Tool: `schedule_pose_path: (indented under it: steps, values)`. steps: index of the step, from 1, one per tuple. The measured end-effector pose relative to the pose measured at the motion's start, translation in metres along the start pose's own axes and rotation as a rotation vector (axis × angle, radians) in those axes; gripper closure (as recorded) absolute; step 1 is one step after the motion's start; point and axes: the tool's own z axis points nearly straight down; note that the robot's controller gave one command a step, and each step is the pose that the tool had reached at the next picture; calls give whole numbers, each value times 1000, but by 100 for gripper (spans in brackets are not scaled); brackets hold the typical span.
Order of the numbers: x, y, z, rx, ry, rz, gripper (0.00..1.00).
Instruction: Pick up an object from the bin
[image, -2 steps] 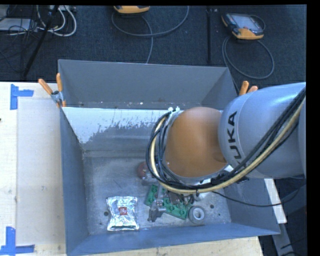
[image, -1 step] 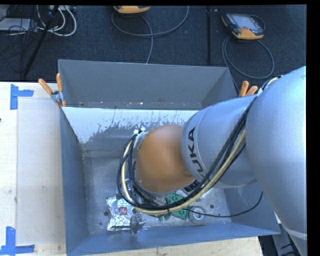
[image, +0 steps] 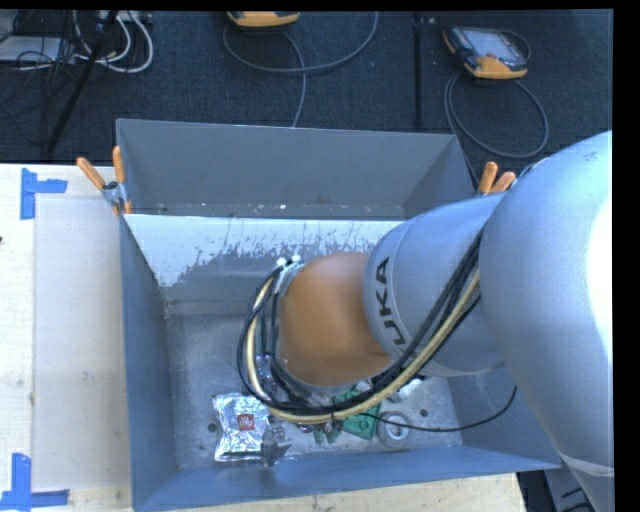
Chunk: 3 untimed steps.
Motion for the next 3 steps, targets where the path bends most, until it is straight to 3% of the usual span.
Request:
schedule_pose_path:
  steps: [1,2,3]
  values:
    - [1,4,-16,-1,-3,127,0]
    - [-9,9,36,-3,-7,239,0]
    - [-10,9,35,-2,-3,241,0]
